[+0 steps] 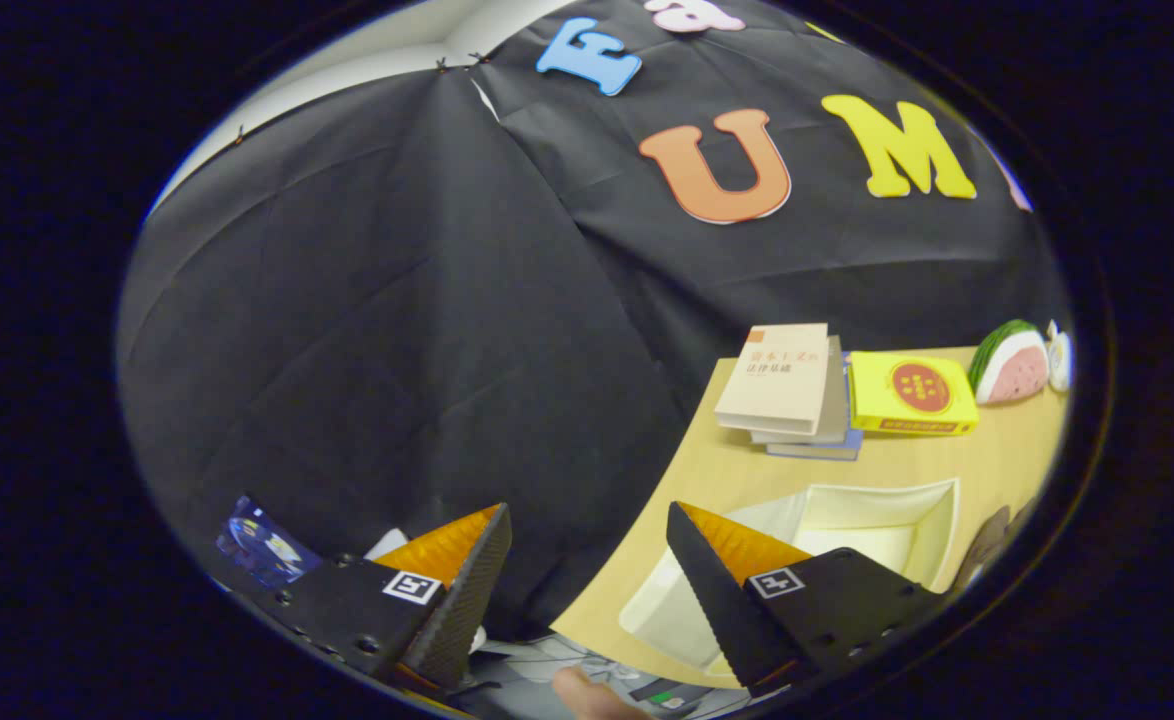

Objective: Open the storage box then place both shoes into the box .Put the left shoe in first, then the right shoe, with the right side of both shoes facing outward in a uniform manner.

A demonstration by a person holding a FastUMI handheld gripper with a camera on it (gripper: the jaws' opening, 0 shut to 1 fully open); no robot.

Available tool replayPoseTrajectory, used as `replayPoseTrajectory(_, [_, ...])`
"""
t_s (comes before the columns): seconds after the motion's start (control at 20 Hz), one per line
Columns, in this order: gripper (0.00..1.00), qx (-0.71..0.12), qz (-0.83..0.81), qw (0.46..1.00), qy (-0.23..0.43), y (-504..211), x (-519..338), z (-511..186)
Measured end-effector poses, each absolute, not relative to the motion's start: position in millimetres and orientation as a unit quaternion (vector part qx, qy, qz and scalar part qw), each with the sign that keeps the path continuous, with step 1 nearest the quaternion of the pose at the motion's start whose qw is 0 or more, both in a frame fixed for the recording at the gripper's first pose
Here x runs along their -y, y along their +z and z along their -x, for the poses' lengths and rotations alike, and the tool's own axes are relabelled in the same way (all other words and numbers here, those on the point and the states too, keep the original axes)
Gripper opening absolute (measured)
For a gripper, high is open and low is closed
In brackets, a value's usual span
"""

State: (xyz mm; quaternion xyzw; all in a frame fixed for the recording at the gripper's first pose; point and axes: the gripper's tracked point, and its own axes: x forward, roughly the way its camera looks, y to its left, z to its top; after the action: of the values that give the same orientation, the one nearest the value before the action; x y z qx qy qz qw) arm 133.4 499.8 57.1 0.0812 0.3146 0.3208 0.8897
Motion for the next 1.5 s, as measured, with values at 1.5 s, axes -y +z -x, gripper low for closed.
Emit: replayPoseTrajectory(1.5, [0.95, -0.271, 0.024, 0.962, -0.016, -116.8, -12.0, -148.3])
